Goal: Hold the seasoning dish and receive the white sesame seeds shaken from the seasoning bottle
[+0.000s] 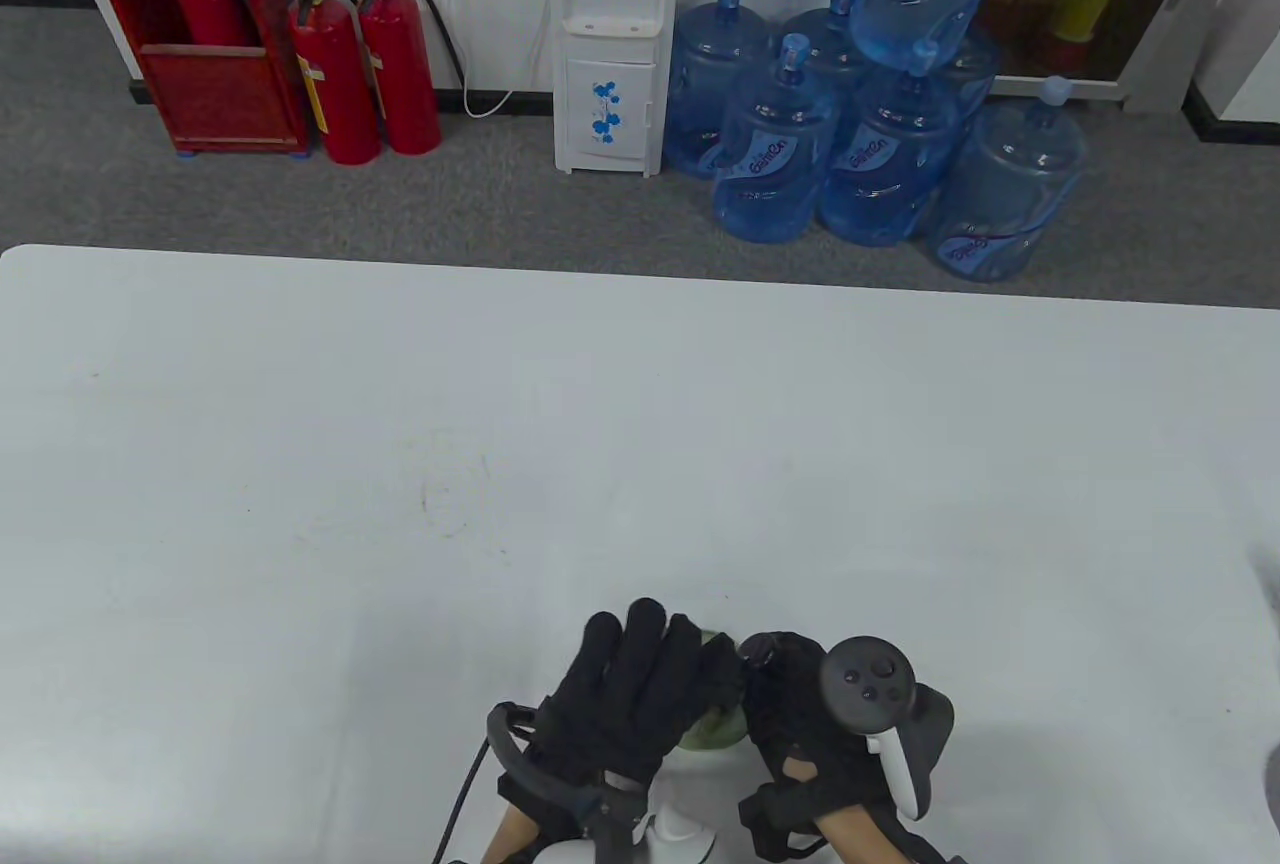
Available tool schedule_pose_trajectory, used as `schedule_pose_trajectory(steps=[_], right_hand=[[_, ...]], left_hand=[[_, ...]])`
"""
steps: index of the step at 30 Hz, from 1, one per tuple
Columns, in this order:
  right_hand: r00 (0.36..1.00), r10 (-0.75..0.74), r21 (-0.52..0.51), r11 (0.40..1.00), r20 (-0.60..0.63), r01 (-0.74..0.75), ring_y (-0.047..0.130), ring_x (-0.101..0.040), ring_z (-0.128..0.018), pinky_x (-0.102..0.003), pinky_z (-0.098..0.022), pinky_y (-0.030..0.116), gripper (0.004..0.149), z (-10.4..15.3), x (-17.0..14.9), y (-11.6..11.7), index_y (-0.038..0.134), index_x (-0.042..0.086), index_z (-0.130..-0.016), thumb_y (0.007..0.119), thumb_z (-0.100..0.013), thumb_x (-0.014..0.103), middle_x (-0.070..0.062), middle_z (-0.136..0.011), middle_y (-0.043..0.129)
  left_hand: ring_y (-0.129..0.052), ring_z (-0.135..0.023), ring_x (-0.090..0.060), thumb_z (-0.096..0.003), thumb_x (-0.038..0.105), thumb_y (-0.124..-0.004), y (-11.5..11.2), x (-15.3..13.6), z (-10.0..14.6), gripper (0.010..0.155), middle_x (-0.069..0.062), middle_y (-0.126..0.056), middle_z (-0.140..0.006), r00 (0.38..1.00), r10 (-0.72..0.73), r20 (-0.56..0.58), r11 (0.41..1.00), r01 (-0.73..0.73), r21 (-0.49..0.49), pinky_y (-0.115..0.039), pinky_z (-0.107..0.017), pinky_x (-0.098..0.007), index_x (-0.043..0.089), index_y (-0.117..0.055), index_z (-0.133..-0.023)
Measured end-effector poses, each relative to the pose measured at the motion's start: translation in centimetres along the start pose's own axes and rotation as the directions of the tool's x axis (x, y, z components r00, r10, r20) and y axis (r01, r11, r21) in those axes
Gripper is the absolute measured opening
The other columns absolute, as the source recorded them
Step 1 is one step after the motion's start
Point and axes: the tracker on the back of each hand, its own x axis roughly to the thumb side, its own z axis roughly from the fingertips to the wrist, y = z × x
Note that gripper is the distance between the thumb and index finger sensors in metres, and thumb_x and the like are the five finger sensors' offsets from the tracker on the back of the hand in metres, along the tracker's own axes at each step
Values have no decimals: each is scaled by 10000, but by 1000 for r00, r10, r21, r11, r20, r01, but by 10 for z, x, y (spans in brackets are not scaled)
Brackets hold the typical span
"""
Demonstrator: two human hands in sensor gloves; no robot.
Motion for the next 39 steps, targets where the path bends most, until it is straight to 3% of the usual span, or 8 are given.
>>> schedule_pose_trajectory(steps=[3,6,10,12,16,18,33,39], right_hand=[[999,37,-25,999,3,-36,813,-225,-892,-503,-750,583,406,-1,-2,1,918,198,-637,833,-431,537,70,-933,803],[1000,3,-7,1000,-2,-3,809,-225,-895,-503,-752,580,408,-1,-1,-1,915,197,-641,832,-432,538,70,-935,800],[1000,24,-20,1000,-4,-24,811,-228,-892,-505,-749,581,406,-2,-2,0,918,194,-637,835,-431,535,66,-932,804],[999,30,-25,999,11,-30,810,-226,-894,-504,-751,581,403,0,0,-1,917,201,-639,833,-433,537,70,-934,801],[999,43,-25,999,3,-43,812,-229,-891,-506,-749,582,405,-1,-2,1,919,197,-636,835,-431,535,67,-931,805],[1000,11,-11,1000,0,-11,810,-228,-894,-505,-751,580,407,-1,-1,0,917,195,-640,833,-433,535,66,-934,803],[999,48,-38,998,8,-48,813,-228,-891,-505,-749,582,406,-2,-1,-1,920,192,-635,835,-432,534,69,-931,805],[1000,25,-36,999,-4,-26,811,-230,-891,-508,-749,580,405,-3,-4,-6,921,197,-638,833,-432,534,64,-932,806]], left_hand=[[-692,-1036,-220,-360,392,-1078,-14,16,9,647,173,-641,-1023,961,-184,208,977,202,-69,-574,-789,-539,570,-729,-874],[-641,-1037,-250,-382,364,-1069,-2,5,-1,644,151,-602,-1028,1000,-13,11,1000,13,-12,-536,-789,-543,549,-714,-886],[-709,-1035,-222,-361,406,-1072,-13,13,7,643,175,-651,-1025,966,-181,187,978,196,-66,-583,-788,-539,575,-727,-876],[-660,-1037,-246,-378,374,-1068,-2,3,0,645,155,-616,-1029,1000,-10,-11,1000,10,-15,-547,-788,-544,552,-716,-888],[-716,-1034,-219,-358,410,-1072,-14,13,7,642,179,-656,-1023,968,-183,173,978,197,-70,-587,-789,-537,579,-729,-874],[-668,-1036,-244,-375,381,-1068,-4,2,1,645,156,-622,-1028,999,-36,-1,999,36,-26,-552,-788,-545,556,-717,-887],[-747,-1029,-218,-353,427,-1067,-26,12,11,647,182,-678,-1023,967,-190,167,959,219,-179,-592,-794,-545,572,-730,-885],[-852,-971,-213,-335,501,-1033,-26,-23,-1,664,160,-700,-1011,917,185,-353,914,-292,-281,-668,-774,-522,543,-723,-921]])
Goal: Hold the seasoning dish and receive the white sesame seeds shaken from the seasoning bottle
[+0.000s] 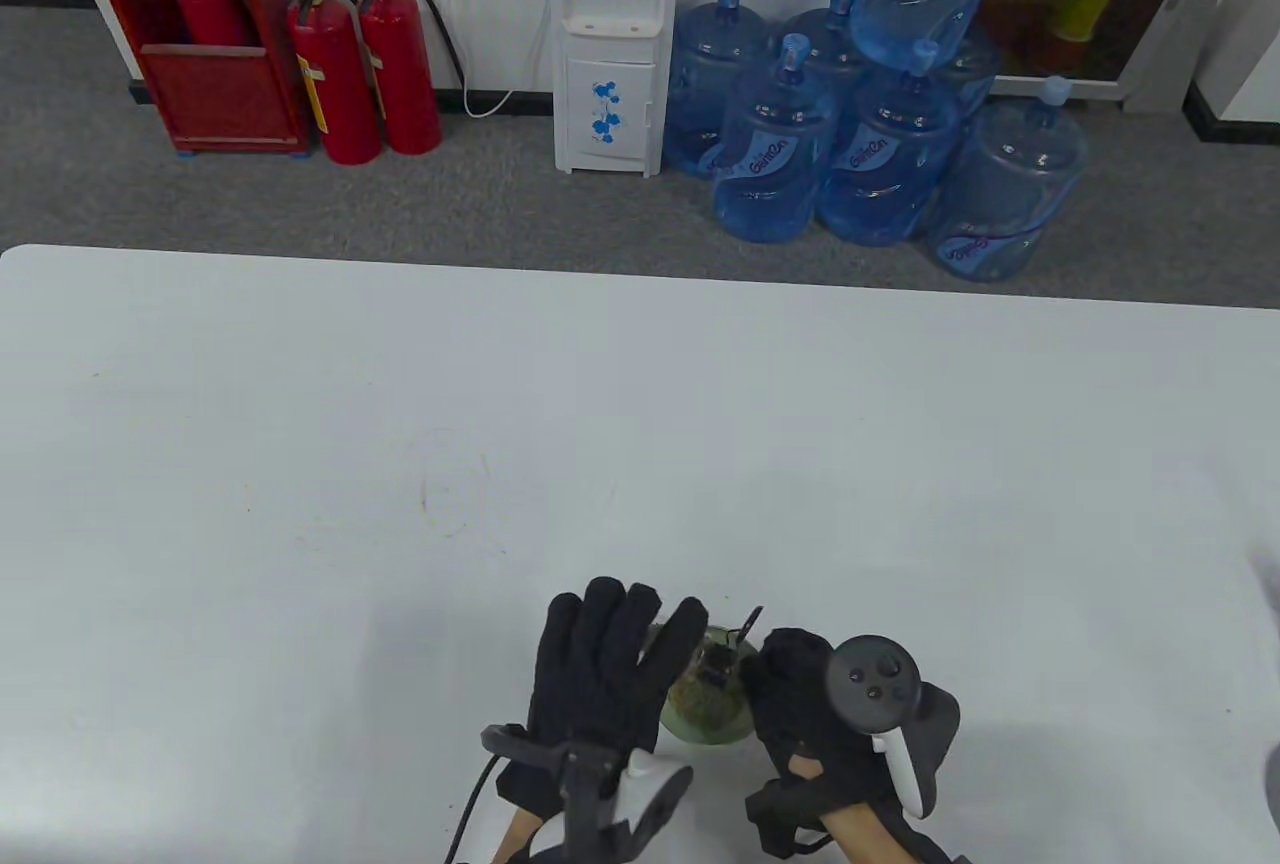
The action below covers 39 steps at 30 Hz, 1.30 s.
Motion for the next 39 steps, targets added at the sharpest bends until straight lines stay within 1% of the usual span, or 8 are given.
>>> schedule_pose_trajectory(steps=[5,11,13,20,26,33,37,39], right_hand=[[998,-56,28,998,-29,57,804,-248,-893,-519,-748,568,408,0,-6,-5,925,187,-653,834,-436,521,48,-937,802],[997,-55,29,998,-49,56,797,-267,-896,-531,-746,557,409,-2,-11,-8,934,174,-666,844,-435,499,31,-939,803],[996,-61,25,998,-61,62,797,-267,-896,-532,-746,556,407,-3,-12,-8,937,170,-665,843,-441,496,28,-940,802],[990,-91,0,996,-111,91,797,-271,-894,-534,-744,555,408,-11,-21,-15,938,166,-664,845,-439,494,27,-938,805],[988,-93,-10,996,-123,93,797,-271,-894,-534,-744,555,410,-14,-23,-17,938,165,-665,845,-440,495,25,-938,805],[989,-86,-19,996,-123,84,797,-271,-895,-533,-745,555,407,-15,-24,-18,938,169,-664,846,-439,495,26,-938,805],[989,-94,-34,995,-113,91,798,-271,-894,-534,-744,556,407,-15,-23,-21,939,169,-663,846,-439,496,26,-937,806],[990,-98,-44,995,-101,94,804,-268,-891,-532,-744,560,410,-14,-23,-24,943,166,-655,854,-431,497,31,-932,813]], left_hand=[[-932,-901,-217,-319,520,-1023,-16,-45,-6,688,147,-846,-955,876,403,-265,872,-456,-178,-709,-739,-527,462,-732,-939],[-997,-762,-238,-325,476,-1037,-32,-102,-5,698,84,-875,-947,646,527,-552,715,-688,-124,-796,-608,-486,381,-746,-952],[-971,-779,-266,-335,450,-1043,-34,-110,-4,688,42,-829,-978,602,524,-603,714,-696,-75,-775,-615,-504,389,-744,-952],[-963,-807,-227,-329,453,-1050,-49,-121,-37,701,105,-827,-962,736,258,-626,865,-465,-191,-770,-650,-488,407,-722,-946],[-940,-847,-226,-315,477,-1053,-75,-124,-54,710,135,-864,-947,774,97,-626,883,-356,-304,-748,-680,-491,404,-734,-945],[-940,-840,-259,-323,490,-1039,-87,-125,-53,725,121,-864,-951,762,78,-642,860,-377,-343,-732,-683,-507,377,-724,-966],[-718,-983,-382,-320,612,-953,-82,-117,-44,1032,-59,-490,-1147,784,58,-618,843,-370,-390,-583,-740,-586,217,-439,-1123],[-657,-1017,-403,-321,643,-919,-70,-110,-35,1072,-90,-400,-1170,801,51,-596,862,-337,-380,-552,-750,-599,187,-391,-1135]])
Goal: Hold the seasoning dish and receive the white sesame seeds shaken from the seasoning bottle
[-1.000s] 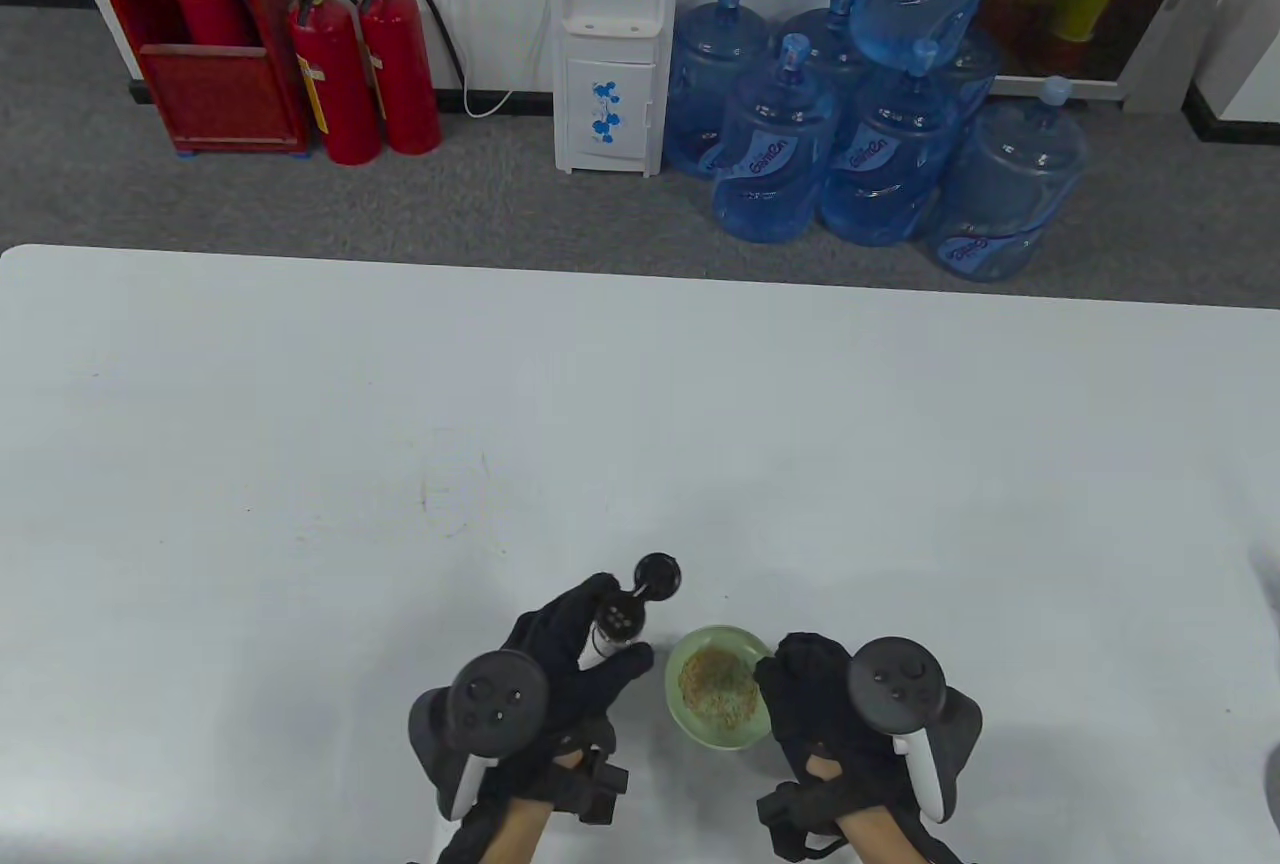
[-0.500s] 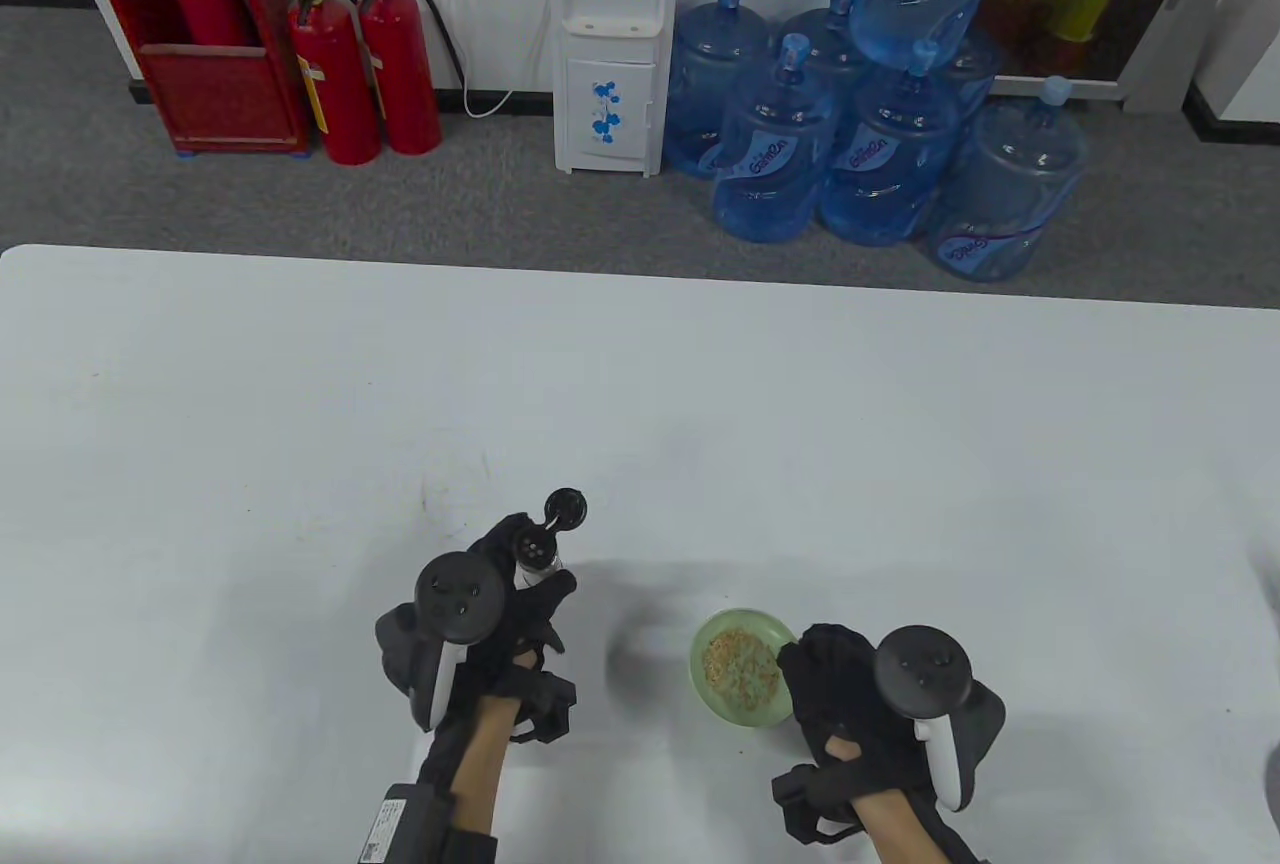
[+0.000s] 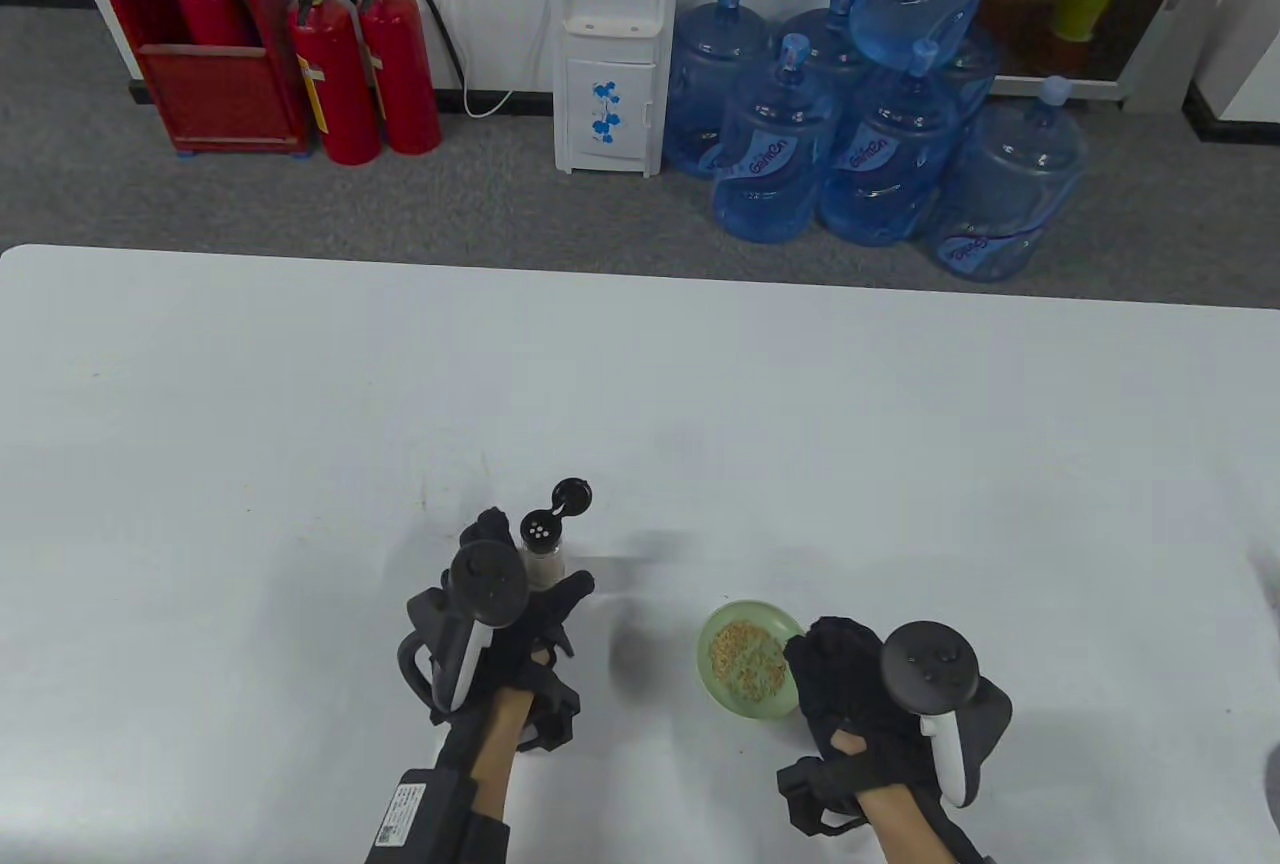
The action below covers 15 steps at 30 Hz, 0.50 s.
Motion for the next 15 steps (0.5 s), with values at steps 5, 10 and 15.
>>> schedule_pose_trajectory(steps=[5,10,15], right_hand=[[1000,26,-19,999,-10,-26,811,-260,-888,-526,-745,566,407,-2,-2,2,946,171,-644,856,-428,503,39,-928,817],[999,41,-19,999,-7,-41,812,-263,-886,-530,-745,564,408,4,-7,3,949,165,-644,860,-426,498,36,-926,820],[999,29,-34,999,-26,-30,808,-261,-889,-530,-745,562,410,3,-10,3,949,165,-646,859,-426,499,36,-926,819]], left_hand=[[-641,-1040,-405,-370,680,-830,13,-11,40,992,-98,-406,-1174,996,26,86,997,-33,76,-550,-760,-607,196,-426,-1136],[-728,-990,-391,-402,648,-819,24,-31,55,867,-95,-542,-1129,934,353,56,928,-357,105,-598,-734,-602,196,-552,-1093],[-759,-973,-379,-421,632,-805,33,-44,51,814,-84,-583,-1112,941,329,77,928,-337,159,-621,-724,-594,204,-585,-1078]])
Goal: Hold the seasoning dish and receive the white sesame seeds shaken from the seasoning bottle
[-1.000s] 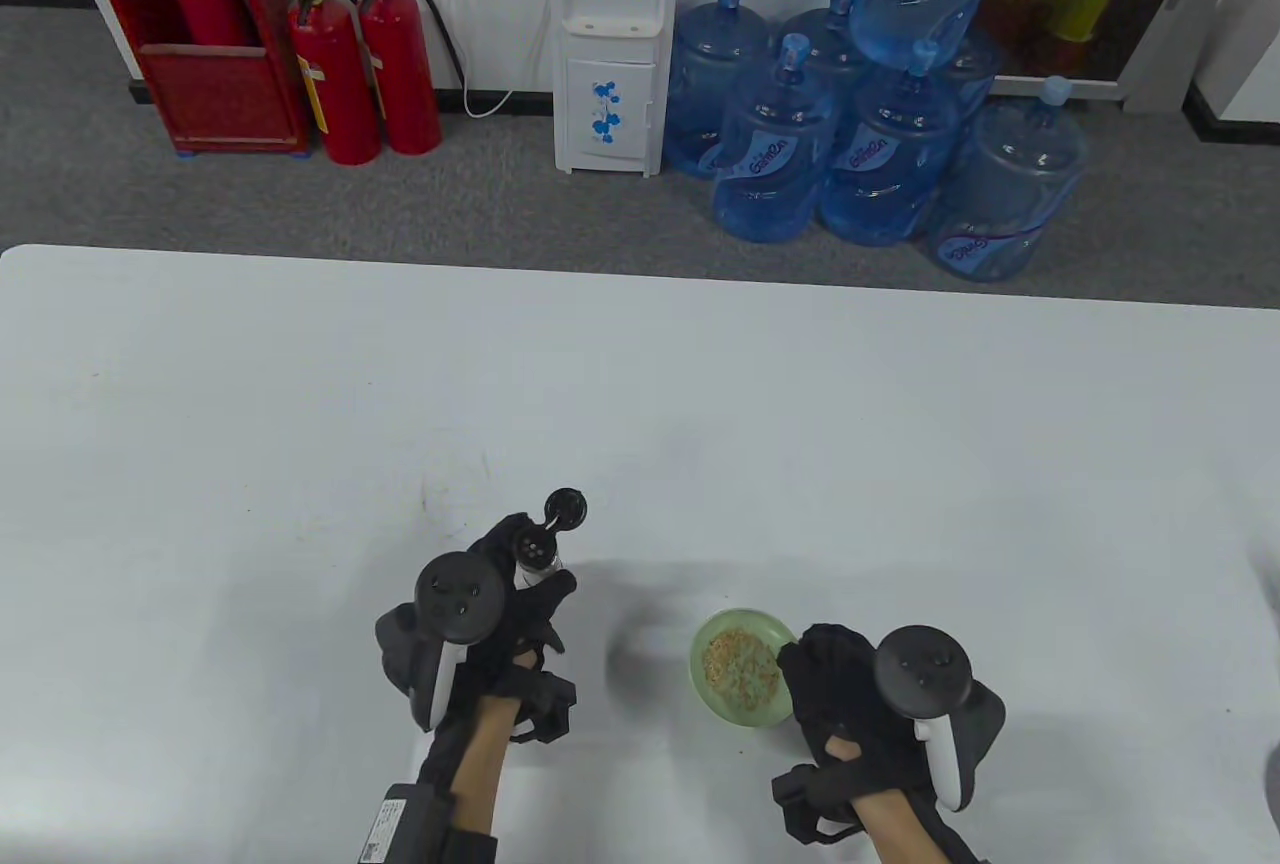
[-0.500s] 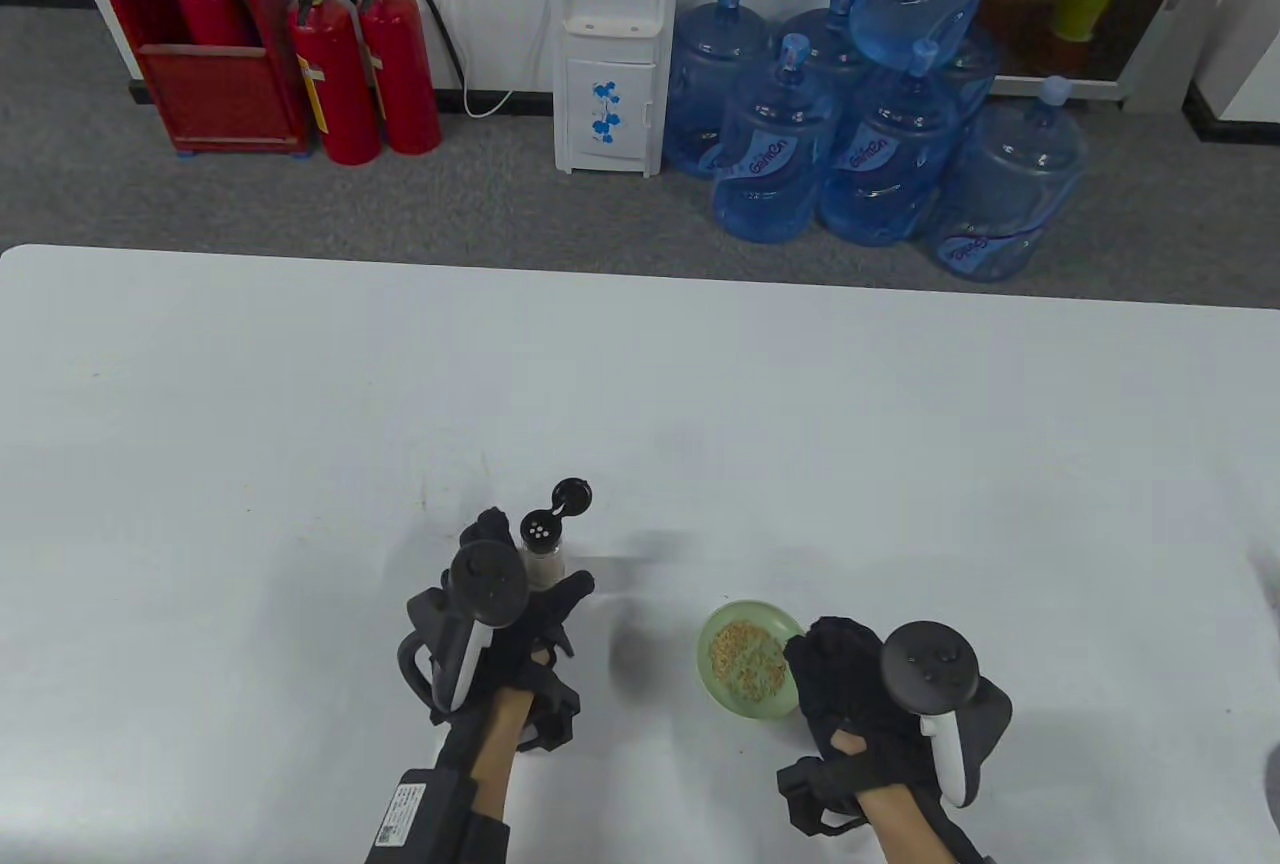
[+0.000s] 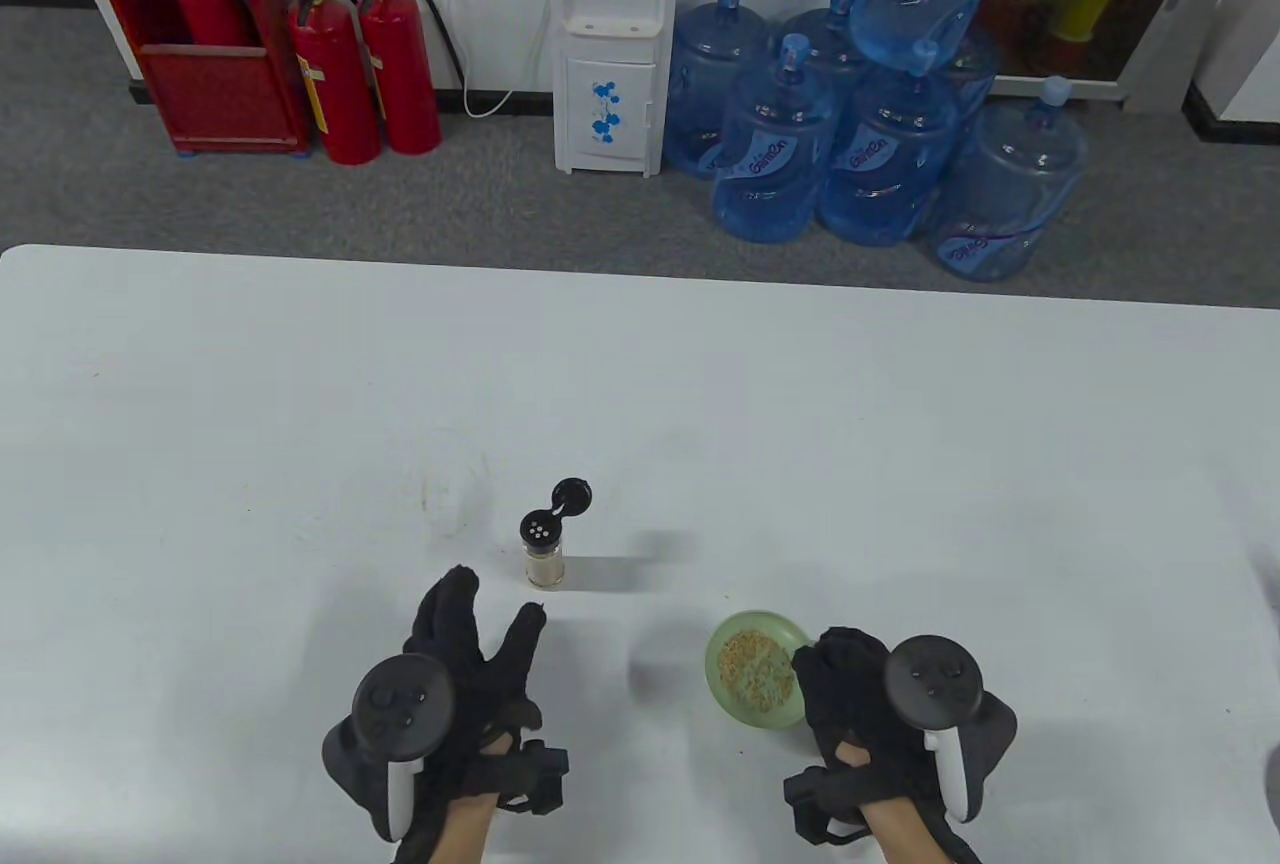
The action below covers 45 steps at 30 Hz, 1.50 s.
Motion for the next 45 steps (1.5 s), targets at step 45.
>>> schedule_pose_trajectory(steps=[45], right_hand=[[995,100,-52,994,3,-99,519,-376,-1023,-586,-762,394,675,-46,35,-9,735,155,-942,784,-439,602,-56,-1097,529]], left_hand=[[-743,-980,-391,-450,621,-773,5,-7,-8,777,-93,-583,-1111,996,84,-37,996,-85,-19,-605,-728,-603,199,-591,-1076]])
